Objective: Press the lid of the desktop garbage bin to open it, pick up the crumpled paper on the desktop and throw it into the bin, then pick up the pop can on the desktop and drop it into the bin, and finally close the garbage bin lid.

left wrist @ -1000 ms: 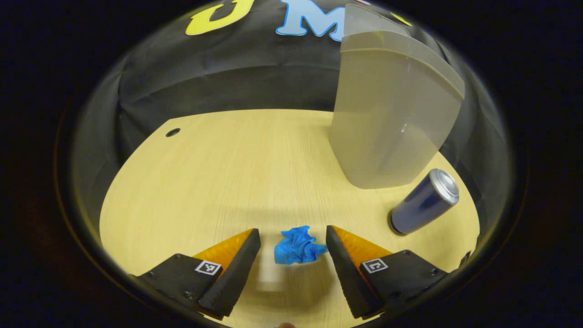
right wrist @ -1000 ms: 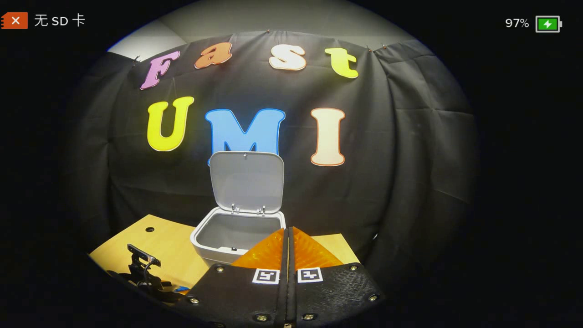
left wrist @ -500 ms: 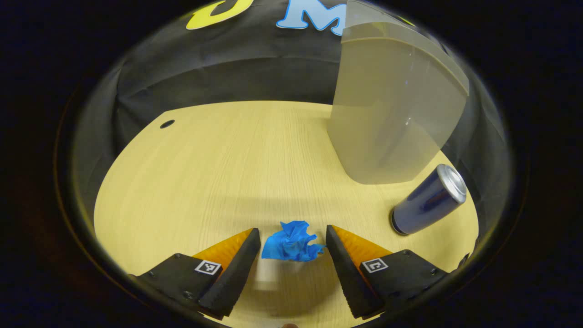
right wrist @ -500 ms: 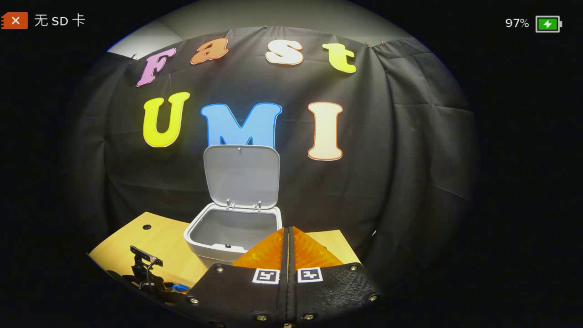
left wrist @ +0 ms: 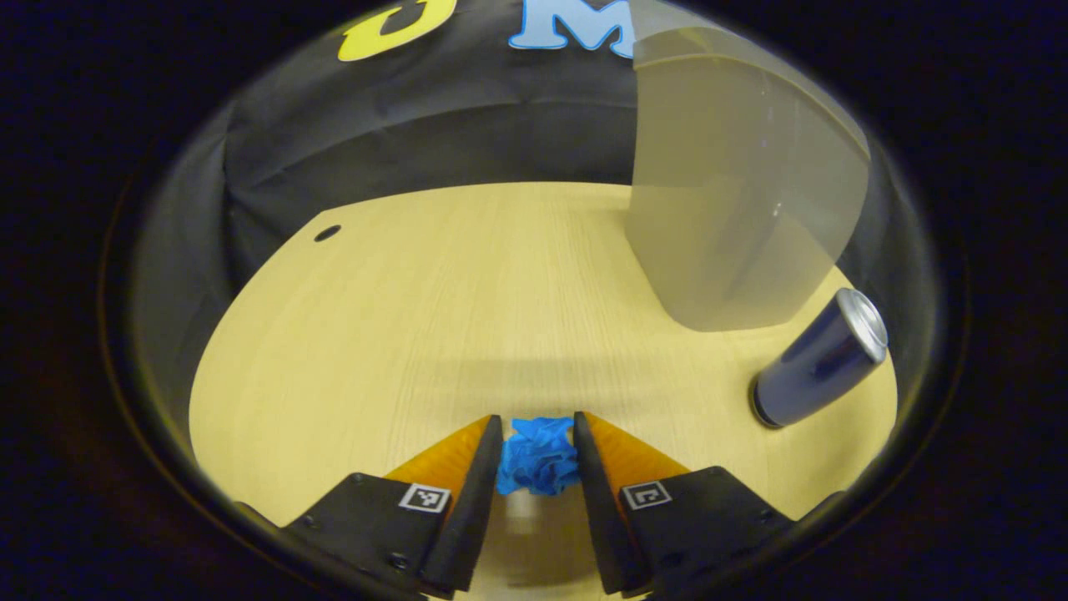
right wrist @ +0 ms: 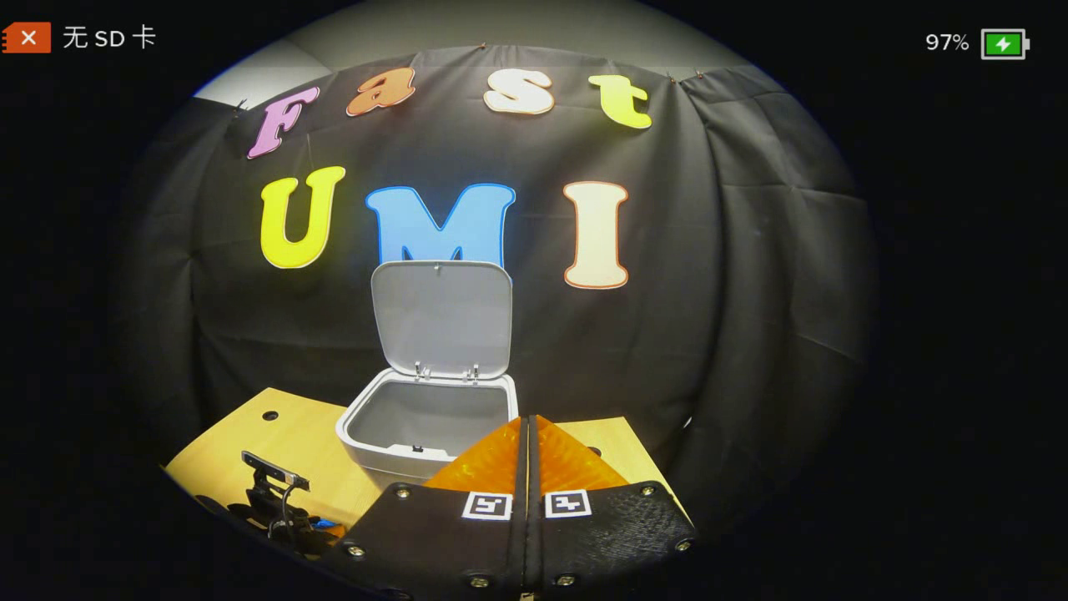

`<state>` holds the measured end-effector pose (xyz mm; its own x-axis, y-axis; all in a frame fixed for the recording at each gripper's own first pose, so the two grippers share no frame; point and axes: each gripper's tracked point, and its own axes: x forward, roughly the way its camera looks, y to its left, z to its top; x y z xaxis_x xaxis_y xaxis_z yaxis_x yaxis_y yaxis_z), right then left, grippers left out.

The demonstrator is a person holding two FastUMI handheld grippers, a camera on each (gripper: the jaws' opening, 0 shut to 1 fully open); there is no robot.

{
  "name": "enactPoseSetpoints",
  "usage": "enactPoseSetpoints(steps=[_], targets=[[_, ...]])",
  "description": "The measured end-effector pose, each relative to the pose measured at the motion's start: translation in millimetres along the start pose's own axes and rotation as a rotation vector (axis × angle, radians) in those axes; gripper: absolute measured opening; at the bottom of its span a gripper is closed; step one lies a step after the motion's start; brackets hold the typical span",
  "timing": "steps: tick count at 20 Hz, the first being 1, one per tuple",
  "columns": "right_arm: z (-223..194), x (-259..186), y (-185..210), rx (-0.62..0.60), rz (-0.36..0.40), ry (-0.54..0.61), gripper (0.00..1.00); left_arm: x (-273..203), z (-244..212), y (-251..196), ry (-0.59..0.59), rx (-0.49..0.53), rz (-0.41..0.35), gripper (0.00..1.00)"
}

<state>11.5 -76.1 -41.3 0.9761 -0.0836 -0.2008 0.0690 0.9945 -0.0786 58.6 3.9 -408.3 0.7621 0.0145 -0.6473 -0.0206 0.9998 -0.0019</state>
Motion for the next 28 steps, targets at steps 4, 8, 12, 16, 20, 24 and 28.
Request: enactPoseSetpoints(steps=[4,8,12,16,20,24,28], targets=[[-1,0,-1,0.001,0.0,0.003,0.0,1,1,0,-0.006,-0.016,-0.006,0.42],[-3,0,0,0.005,0.004,0.008,0.0,-4,3,1,-0.009,-0.008,-0.005,0.41],[-7,1,5,0.014,0.017,0.016,0.0,-14,23,-3,-0.069,0.05,-0.005,0.42],[-9,1,10,0.018,0.033,0.021,0.0,-29,51,-14,-0.144,0.092,-0.016,0.42],[-14,1,14,0.029,0.048,0.032,0.0,-48,80,-23,-0.209,0.096,-0.026,0.43],[-21,0,19,0.044,0.066,0.048,0.0,-72,117,-29,-0.289,0.1,-0.029,0.42],[-30,1,22,0.058,0.08,0.063,0.0,-102,162,-39,-0.378,0.091,-0.044,0.4]])
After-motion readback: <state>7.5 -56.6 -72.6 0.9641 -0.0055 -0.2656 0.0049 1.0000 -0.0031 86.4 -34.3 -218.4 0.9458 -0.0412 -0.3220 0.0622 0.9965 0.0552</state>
